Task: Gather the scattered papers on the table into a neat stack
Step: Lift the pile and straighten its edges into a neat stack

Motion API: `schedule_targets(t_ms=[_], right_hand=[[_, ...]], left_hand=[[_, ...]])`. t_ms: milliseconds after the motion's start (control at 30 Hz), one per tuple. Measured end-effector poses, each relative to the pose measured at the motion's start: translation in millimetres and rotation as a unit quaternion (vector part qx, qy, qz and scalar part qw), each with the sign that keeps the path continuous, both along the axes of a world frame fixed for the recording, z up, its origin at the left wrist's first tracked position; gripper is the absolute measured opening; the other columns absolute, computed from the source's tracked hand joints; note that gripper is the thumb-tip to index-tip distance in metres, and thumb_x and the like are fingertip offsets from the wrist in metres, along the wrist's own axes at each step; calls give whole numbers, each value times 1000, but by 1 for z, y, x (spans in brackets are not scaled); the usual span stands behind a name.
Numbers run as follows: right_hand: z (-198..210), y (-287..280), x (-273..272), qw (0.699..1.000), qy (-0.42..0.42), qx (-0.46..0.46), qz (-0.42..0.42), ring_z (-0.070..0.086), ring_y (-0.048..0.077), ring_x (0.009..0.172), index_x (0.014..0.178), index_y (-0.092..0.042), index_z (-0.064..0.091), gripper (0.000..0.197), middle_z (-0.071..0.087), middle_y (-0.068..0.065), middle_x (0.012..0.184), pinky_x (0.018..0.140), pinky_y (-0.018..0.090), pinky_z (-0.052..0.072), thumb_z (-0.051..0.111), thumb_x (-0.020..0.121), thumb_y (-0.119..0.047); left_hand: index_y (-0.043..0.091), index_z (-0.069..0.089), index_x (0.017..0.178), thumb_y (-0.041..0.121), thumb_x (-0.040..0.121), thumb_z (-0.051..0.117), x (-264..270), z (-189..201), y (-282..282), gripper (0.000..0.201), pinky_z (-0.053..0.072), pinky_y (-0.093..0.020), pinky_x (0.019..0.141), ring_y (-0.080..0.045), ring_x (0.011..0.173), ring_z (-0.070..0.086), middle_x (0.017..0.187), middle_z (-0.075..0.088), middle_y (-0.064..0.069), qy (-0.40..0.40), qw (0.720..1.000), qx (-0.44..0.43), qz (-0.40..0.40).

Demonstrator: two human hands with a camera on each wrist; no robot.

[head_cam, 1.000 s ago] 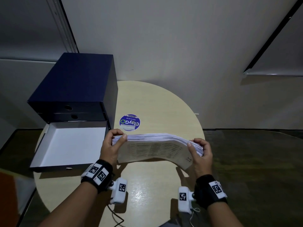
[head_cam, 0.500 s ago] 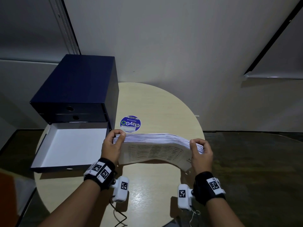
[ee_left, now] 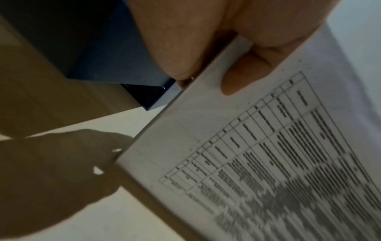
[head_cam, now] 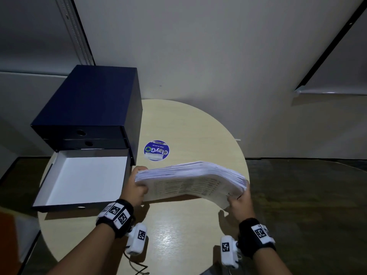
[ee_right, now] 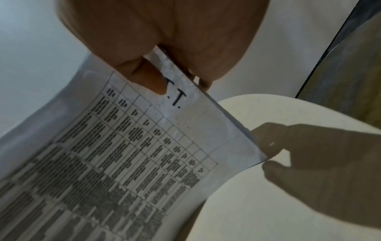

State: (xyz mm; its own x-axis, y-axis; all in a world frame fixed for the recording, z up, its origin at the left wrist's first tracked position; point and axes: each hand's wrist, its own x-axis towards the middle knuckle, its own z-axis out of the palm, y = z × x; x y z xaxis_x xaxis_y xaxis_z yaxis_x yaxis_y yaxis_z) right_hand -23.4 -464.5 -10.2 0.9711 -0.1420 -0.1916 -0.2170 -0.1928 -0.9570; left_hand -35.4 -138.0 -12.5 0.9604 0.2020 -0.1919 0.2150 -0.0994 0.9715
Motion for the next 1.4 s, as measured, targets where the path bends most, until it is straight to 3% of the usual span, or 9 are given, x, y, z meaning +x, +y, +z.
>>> schedule_targets(t_ms=[233,567,733,800,967,1067,1167,1300,1400], right_hand=[[-3,5,20,998,18,18,-65,65,35,96,110,-20,62,46,69,16,100,80,47,55,50,80,12],[27,16,26,992,-37,-99,-67,58,22,109,124,-30,46,58,54,2,124,86,33,55,66,82,5],[72,72,33,874,-249,-387,155,26,22,147,144,-29,35,79,36,-1,152,123,47,18,74,76,-19],[86,89,38,840,-264,-414,231,50,26,130,128,-24,53,58,61,3,131,115,50,34,66,73,-12],[111,69,48,917,-279,-220,180,62,23,71,89,-15,68,29,70,3,77,61,32,49,59,75,8],[126,62,49,956,-237,-80,155,63,5,73,83,-25,68,36,69,-12,77,64,20,51,65,84,11],[126,67,49,972,-203,5,119,71,11,86,96,-15,70,12,75,0,89,75,25,56,69,91,-4],[103,73,43,985,-152,72,47,71,32,96,100,-11,69,9,75,13,98,84,48,59,68,92,-7],[73,76,33,993,-91,73,30,71,28,98,101,-17,71,14,77,9,99,92,55,56,69,91,-8]], left_hand=[[6,47,79,-30,72,41,19,18,-5,37,44,-20,53,-21,74,52,74,53,-4,14,1000,14,17],[24,60,92,-10,86,59,19,26,-7,34,47,-13,70,-12,88,60,91,67,1,-48,994,88,-53],[17,63,100,-11,81,56,38,75,-27,35,46,-25,74,-10,86,60,93,69,3,-232,916,277,-176],[12,61,99,-10,76,52,42,103,-41,34,44,-26,72,-12,84,57,92,67,0,-283,879,313,-224],[24,54,118,36,81,74,46,121,-19,44,41,-33,90,-11,103,53,116,60,5,-301,863,403,-38],[29,40,136,51,67,80,44,117,-3,82,43,-34,98,-14,123,47,137,47,3,-175,970,161,41],[15,49,128,63,65,76,43,119,-9,84,55,-42,90,-29,108,65,117,66,-9,-133,986,-99,9],[25,43,118,39,88,64,31,112,-22,39,53,-33,81,4,91,63,106,61,10,-207,978,5,23],[40,39,113,51,78,61,23,81,-16,43,53,-44,85,-13,96,62,105,59,9,-157,985,57,32]])
